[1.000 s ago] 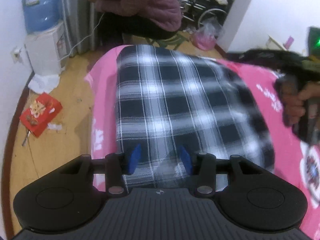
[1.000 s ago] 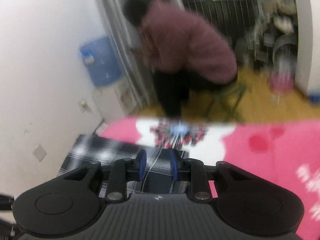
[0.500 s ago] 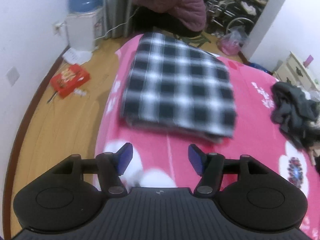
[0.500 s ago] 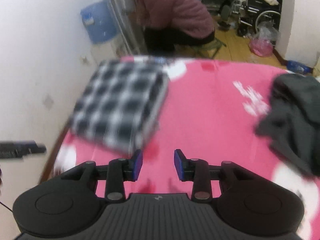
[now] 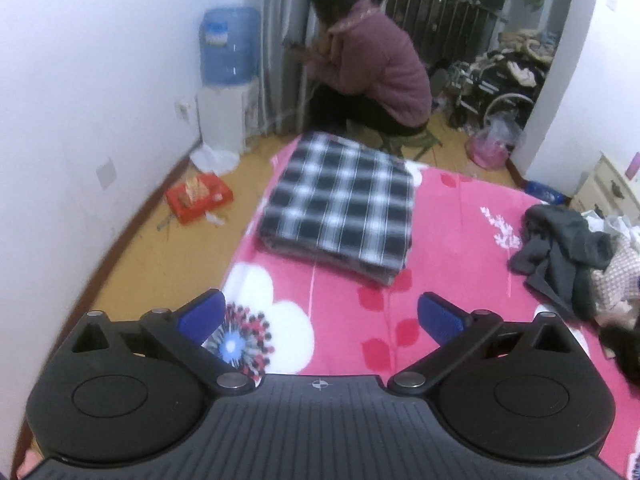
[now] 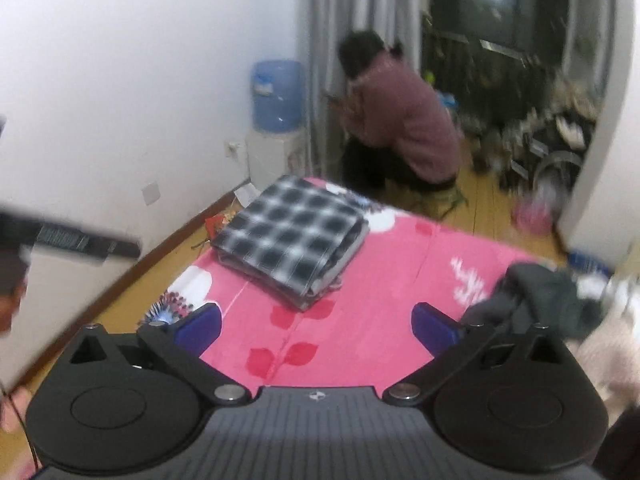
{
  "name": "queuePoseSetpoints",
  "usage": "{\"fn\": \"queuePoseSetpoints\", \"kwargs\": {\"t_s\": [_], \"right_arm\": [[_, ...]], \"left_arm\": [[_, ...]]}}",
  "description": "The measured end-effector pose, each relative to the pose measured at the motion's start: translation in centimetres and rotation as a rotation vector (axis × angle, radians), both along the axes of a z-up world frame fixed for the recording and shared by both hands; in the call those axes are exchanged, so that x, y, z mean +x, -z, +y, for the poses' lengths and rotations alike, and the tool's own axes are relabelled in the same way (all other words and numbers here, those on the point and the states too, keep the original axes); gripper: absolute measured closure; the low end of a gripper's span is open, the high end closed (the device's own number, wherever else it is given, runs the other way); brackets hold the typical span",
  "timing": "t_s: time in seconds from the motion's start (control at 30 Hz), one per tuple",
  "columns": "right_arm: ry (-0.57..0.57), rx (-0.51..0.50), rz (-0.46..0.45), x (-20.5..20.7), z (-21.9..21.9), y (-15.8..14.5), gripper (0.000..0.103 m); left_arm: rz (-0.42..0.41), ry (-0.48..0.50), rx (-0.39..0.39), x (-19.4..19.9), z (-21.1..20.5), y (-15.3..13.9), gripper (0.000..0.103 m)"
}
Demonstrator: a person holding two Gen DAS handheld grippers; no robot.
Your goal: Fold clothes
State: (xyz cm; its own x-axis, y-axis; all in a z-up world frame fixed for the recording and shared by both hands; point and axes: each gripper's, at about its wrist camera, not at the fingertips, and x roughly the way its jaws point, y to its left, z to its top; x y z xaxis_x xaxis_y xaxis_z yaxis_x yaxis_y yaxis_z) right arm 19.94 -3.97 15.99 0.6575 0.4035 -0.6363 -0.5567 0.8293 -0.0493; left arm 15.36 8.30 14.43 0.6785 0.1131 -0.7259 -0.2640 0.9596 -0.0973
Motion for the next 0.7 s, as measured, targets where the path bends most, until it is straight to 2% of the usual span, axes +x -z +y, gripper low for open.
{"fn": "queuePoseSetpoints", "kwargs": {"t_s": [0.07, 0.17, 0.27, 0.37, 0.47, 0.57, 0.7], "right_arm": [[-0.01, -0.002, 0.001, -0.5, -0.6, 0.5, 0.0], [0.019, 0.037, 0.036, -0.4, -1.7, 2.3, 0.0], [0.069, 0.079, 0.063, -0.3, -3.6, 5.6, 0.0], [0.152, 0.074, 0.058, -1.2, -5.0, 8.9, 0.0], [0.177, 0.078, 0.057, -2.7, -5.7, 11.9, 0.0], [0.224, 0.066, 0.054, -4.7, -5.5, 13.8, 0.0], [0.243, 0.034, 0.072, -7.1, -4.6, 15.4, 0.0]], "left_arm": [[-0.011, -0.001, 0.021, 0.2, -1.0, 0.0, 0.0], [-0.041, 0.049, 0.076, 0.1, -3.0, 1.3, 0.0], [-0.067, 0.098, 0.127, -0.2, -5.1, 2.9, 0.0], [-0.071, 0.151, 0.152, -1.3, -7.1, 5.9, 0.0], [-0.081, 0.208, 0.149, -2.9, -8.7, 9.0, 0.0], [-0.083, 0.226, 0.112, -4.8, -9.5, 11.7, 0.0], [-0.055, 0.19, 0.12, -7.5, -9.4, 13.5, 0.0]]}}
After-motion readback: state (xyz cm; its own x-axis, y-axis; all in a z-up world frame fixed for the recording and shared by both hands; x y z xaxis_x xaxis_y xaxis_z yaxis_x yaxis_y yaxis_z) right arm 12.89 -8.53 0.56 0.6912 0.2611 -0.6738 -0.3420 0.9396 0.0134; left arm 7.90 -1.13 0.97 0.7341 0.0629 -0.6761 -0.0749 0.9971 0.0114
